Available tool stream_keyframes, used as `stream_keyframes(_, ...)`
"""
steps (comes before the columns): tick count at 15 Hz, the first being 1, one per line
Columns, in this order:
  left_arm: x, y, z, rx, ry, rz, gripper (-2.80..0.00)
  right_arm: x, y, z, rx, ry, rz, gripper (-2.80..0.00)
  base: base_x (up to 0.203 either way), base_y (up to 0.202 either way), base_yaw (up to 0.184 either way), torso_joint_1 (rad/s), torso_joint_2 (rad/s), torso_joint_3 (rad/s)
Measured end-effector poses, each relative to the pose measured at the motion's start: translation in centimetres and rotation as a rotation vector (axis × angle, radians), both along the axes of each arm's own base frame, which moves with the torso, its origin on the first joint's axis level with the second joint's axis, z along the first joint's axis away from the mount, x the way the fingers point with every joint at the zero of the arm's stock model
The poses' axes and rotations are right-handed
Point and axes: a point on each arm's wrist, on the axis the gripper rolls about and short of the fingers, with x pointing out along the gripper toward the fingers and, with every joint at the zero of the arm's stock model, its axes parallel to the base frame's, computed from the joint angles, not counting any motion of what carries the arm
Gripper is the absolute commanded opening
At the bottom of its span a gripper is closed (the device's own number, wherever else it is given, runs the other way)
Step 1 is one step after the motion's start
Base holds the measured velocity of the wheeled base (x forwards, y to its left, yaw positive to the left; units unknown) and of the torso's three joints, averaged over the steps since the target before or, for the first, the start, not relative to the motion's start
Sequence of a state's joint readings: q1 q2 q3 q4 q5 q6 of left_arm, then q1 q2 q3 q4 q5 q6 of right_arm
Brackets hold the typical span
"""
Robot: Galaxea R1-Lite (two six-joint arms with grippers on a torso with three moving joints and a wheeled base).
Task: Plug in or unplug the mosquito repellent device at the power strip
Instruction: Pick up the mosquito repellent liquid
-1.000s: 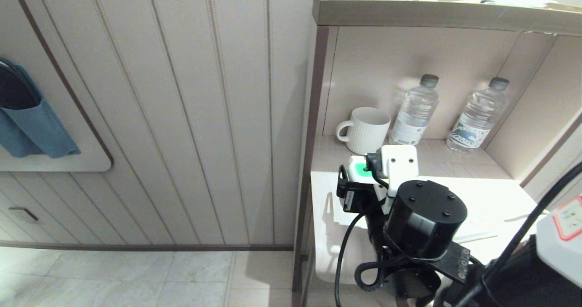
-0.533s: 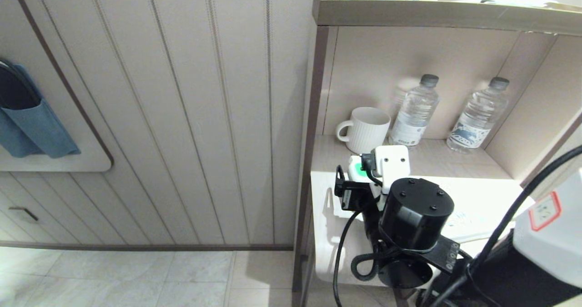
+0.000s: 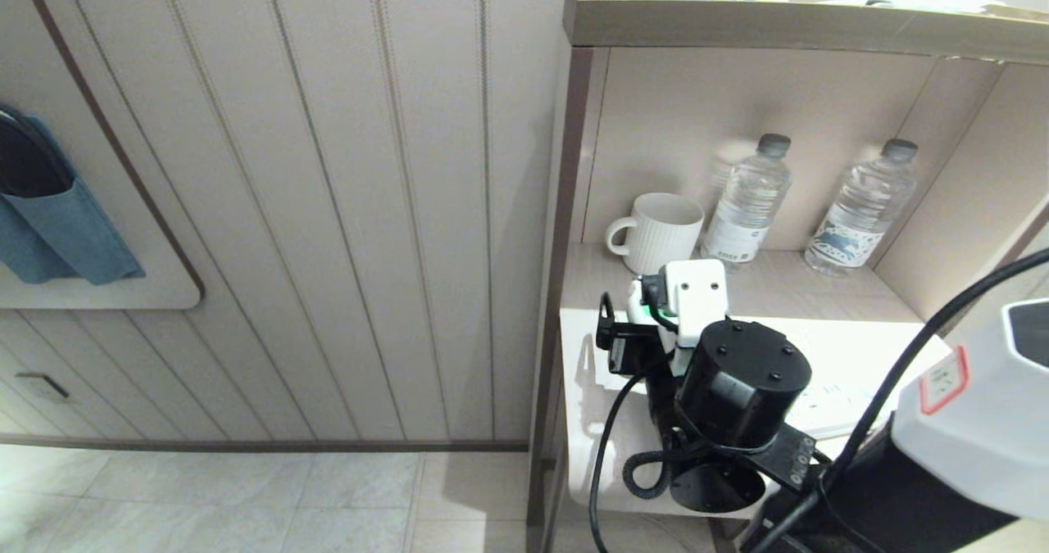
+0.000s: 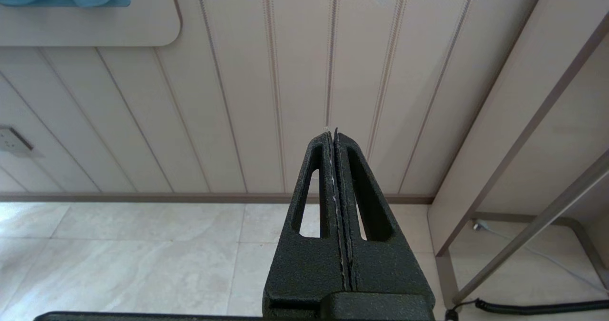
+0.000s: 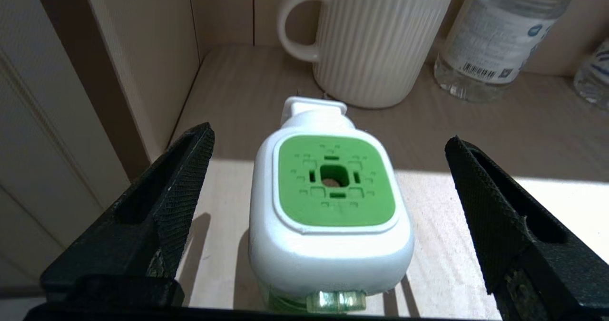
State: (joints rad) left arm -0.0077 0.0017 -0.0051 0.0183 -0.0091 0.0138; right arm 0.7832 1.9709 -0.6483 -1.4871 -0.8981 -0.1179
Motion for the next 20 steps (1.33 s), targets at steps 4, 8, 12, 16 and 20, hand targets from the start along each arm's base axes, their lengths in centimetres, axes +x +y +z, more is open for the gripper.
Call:
stream_keyframes(4,0.0,0.0,0.0,0.0,0.0,0.0,-2.8,0.2,0.3,-0.9,-0.048,0.01,-0.003,0.0,0.0,0.0,0.0,0.0,0.0,0.0)
stream_keyframes(8,0.0,0.0,0.0,0.0,0.0,0.0,-2.8,0.5,0.3,-1.0,-0.049,0.009,-0.008,0.0,0.0,0.0,0.0,0.0,0.0,0.0)
stream_keyframes(12,0.0,0.0,0.0,0.0,0.0,0.0,-2.8,0.7,0.4,-0.8,-0.049,0.001,-0.008,0.0,0.0,0.0,0.0,0.0,0.0,0.0)
stream_keyframes(16,0.0,0.0,0.0,0.0,0.0,0.0,-2.8,1.2,0.1,-0.7,-0.049,-0.006,-0.013,0.0,0.0,0.0,0.0,0.0,0.0,0.0)
stream_keyframes(20,0.0,0.0,0.0,0.0,0.0,0.0,-2.8,1.6,-0.1,-0.7,-0.05,-0.009,-0.015,0.0,0.0,0.0,0.0,0.0,0.0,0.0)
